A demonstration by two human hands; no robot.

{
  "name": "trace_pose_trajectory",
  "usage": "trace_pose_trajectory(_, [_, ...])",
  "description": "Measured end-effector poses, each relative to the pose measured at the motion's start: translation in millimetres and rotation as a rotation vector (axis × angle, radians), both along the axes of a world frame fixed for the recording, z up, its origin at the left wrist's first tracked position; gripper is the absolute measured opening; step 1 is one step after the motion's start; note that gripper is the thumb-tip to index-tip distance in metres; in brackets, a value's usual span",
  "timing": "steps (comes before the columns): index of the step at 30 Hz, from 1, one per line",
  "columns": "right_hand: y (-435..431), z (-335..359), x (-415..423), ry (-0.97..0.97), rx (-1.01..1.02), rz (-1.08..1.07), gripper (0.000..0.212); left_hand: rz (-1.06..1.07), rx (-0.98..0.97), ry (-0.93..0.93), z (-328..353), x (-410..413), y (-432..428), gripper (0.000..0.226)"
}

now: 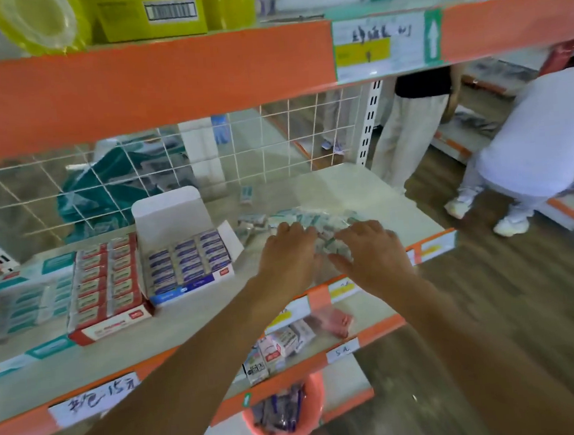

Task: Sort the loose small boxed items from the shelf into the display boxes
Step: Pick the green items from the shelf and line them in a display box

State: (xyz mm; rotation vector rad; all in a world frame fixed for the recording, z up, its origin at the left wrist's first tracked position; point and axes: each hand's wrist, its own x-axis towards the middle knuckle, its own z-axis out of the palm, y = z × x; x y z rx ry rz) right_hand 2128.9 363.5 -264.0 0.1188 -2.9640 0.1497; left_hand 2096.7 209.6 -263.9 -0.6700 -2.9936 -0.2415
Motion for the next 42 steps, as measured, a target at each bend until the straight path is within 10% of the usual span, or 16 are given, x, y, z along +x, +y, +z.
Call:
trace_pose_trajectory(15, [9.0,6.5,-16.9,-0.18,-0.006,0.081,0.05,0.13,0.188,-0.196,-15.3,-9.2,-3.4,0.039])
trace_pose_trajectory(23, [0.0,0.4,-23.4,0.258,0.152,0.176,0.024,0.2,0.238,-0.131,-9.3,-3.1,-13.7,0.037])
trace_pose_trajectory(31, [-22.5,5.5,-22.8,0.165,-0.419,0.172,0.018,0.22,0.286,-0.091,0.2,-1.6,-36.1,0.011])
trace_pose_trajectory(42, [-54.8,18.7,-22.6,-0.031,-0.881,0.067,0.031,0.275,0.846,-0.252,21.7,13.2,-82.8,0.026])
